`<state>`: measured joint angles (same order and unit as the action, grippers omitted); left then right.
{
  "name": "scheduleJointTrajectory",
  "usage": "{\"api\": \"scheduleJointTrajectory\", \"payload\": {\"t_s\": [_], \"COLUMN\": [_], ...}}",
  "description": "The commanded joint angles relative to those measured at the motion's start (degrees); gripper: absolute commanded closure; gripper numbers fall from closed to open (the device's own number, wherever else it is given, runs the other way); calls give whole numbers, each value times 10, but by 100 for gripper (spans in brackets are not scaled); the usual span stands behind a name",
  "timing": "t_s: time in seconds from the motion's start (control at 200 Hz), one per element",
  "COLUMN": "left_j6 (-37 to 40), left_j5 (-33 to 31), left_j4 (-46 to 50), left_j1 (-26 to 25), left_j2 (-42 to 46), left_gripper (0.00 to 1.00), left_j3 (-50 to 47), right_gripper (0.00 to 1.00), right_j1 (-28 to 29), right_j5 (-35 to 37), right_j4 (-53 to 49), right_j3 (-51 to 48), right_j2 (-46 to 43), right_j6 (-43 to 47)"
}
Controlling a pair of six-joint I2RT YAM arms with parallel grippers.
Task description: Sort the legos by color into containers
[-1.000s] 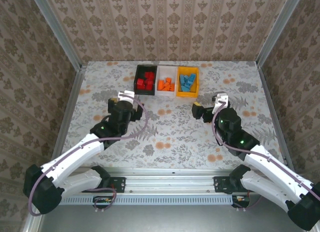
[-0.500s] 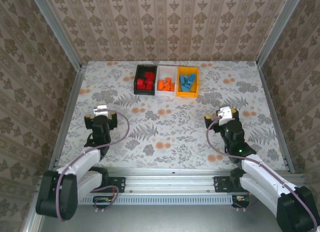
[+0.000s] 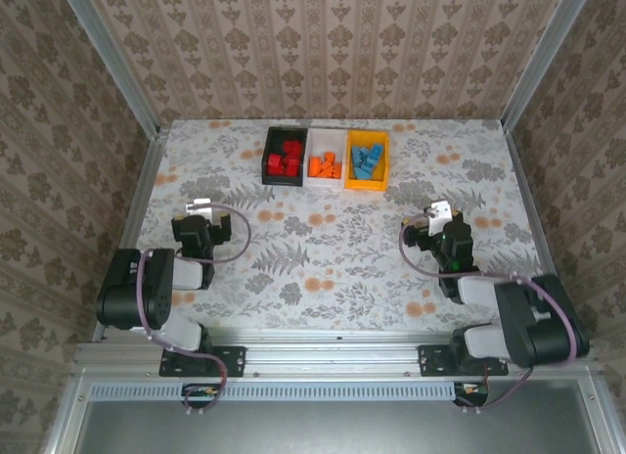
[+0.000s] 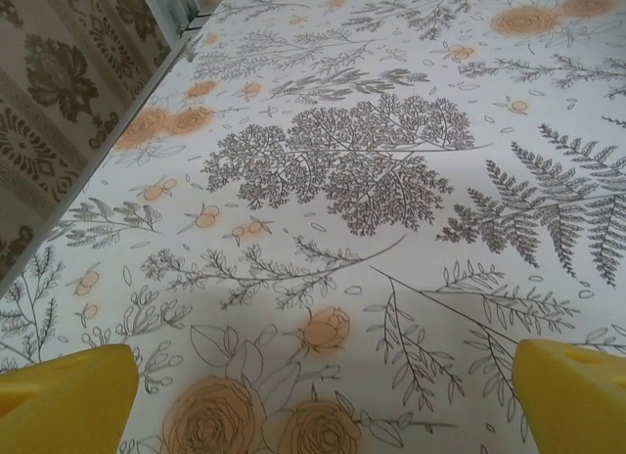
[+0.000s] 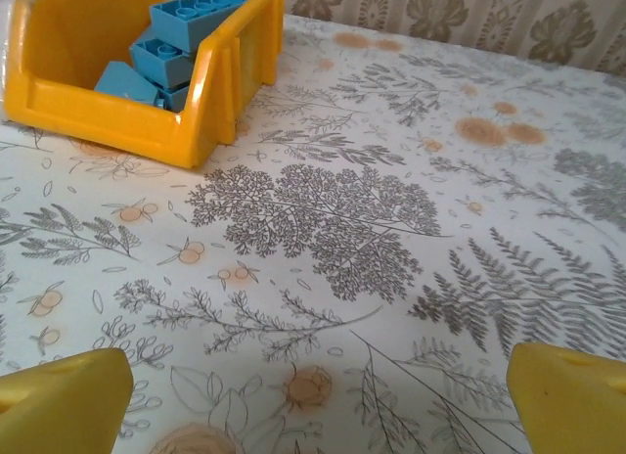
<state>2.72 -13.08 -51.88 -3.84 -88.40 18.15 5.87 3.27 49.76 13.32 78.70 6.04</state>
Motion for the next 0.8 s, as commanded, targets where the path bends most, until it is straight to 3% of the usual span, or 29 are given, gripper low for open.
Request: {"api": "scheduleJointTrajectory", "payload": {"t_s": [0.0,0.05,0.12,0.165,0.21,0.795], "left_j6": [-24,-23,-25,-26,-25,-16], "left_j5": [24,24,24,25,24,11], "left_j4": [16,3,6,10,8,11], "left_j1": [16,17,18,18,18,8], "left_j2": [6,5,5,6,6,5], "left_gripper": [0,0,0,0,0,0], "left_j3": [39,36,38,37,36,39], "right_gripper": [0,0,0,0,0,0], "right_j1": [-29,-46,-48,-49,-48,-43], "right_j5": [-14,-29,16,14,14,22], "right_j4": [101,145,-31,14,-22,-2], "right_j3": [27,40,104,99,107,99], "right_j2": [71,112,85,103,92,91], "right_j6": [-49,-65,-83,-81,-83,-77]}}
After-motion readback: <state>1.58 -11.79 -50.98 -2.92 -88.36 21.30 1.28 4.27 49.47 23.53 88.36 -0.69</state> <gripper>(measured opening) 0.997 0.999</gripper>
